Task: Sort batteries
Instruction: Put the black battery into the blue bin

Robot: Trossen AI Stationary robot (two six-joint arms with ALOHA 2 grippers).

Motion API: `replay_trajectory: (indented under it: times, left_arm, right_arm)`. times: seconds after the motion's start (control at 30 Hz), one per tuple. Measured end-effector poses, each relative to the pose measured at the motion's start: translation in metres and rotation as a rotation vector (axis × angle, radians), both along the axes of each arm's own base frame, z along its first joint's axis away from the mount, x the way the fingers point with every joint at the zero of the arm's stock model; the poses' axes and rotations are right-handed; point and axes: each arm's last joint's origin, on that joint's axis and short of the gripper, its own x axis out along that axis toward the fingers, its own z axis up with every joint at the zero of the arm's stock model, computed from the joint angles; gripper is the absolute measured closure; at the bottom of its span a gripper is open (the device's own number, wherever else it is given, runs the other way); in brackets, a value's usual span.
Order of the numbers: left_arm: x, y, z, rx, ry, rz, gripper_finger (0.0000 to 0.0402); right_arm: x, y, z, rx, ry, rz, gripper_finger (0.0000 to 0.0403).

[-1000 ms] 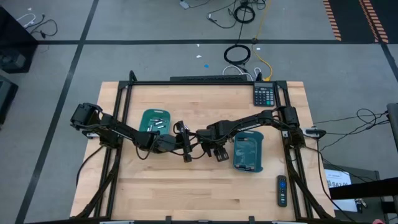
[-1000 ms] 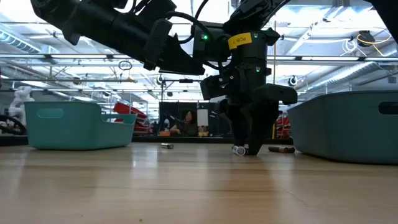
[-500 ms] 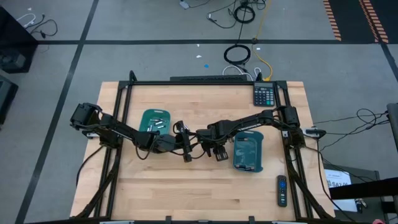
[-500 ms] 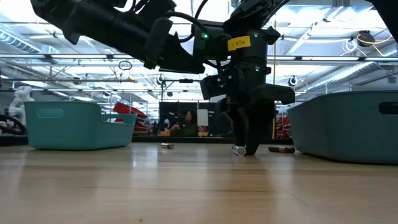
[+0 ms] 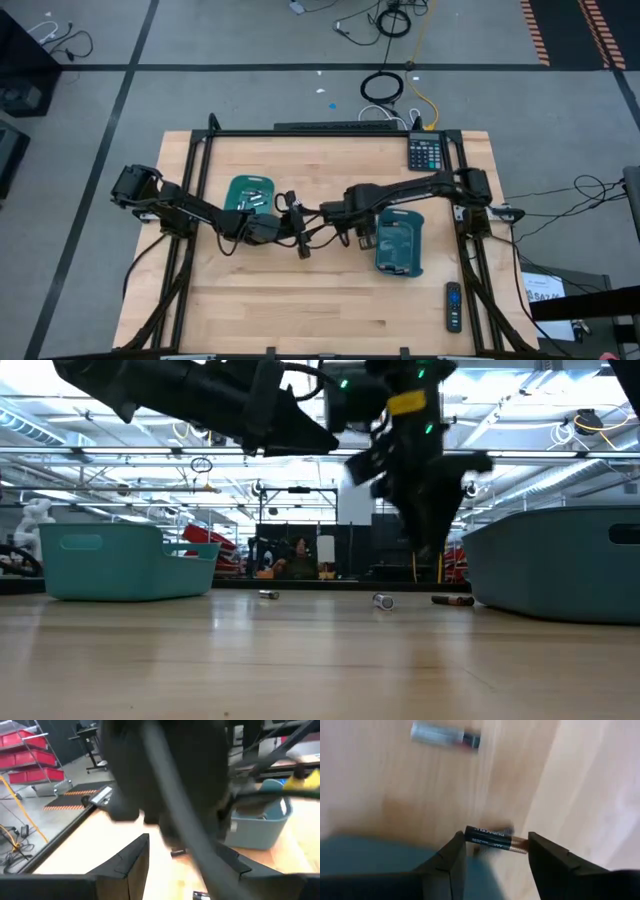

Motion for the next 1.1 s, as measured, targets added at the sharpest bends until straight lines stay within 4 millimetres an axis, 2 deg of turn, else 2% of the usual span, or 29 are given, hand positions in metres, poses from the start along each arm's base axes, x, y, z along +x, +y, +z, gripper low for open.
replay_trajectory:
  times: [0.17,0.37,0.5,0.87,1.0,1.1]
  left_arm:
    - [-0.002,-0.002,-0.004,0.003,0.032,-0.029,0.0233]
    - [-0.002,-0.003,-0.004,0.001,0.025,-0.03,0.0233]
    - [-0.001,-0.001,-0.005,-0.008,0.025,-0.02,0.0233]
    - [-0.002,-0.002,-0.006,-0.021,0.026,-0.015,0.0233]
    - [-0.002,-0.002,-0.006,-0.022,0.027,-0.014,0.0233]
    - [-0.002,-0.002,-0.006,-0.024,0.023,-0.014,0.0233]
  right_arm:
    - [-0.031,0.0,0.037,0.056,0.113,-0.131,0.0244]
    - [-0.047,0.007,0.055,0.098,0.135,-0.23,0.0244]
    - [-0.047,0.009,0.057,0.14,0.13,-0.269,0.023]
    - [-0.051,0.007,0.058,0.076,0.158,-0.345,0.014]
    - [-0.05,0.006,0.058,0.041,0.134,-0.317,0.0131]
    - [-0.041,0.002,0.056,0.02,0.043,-0.287,0.0134]
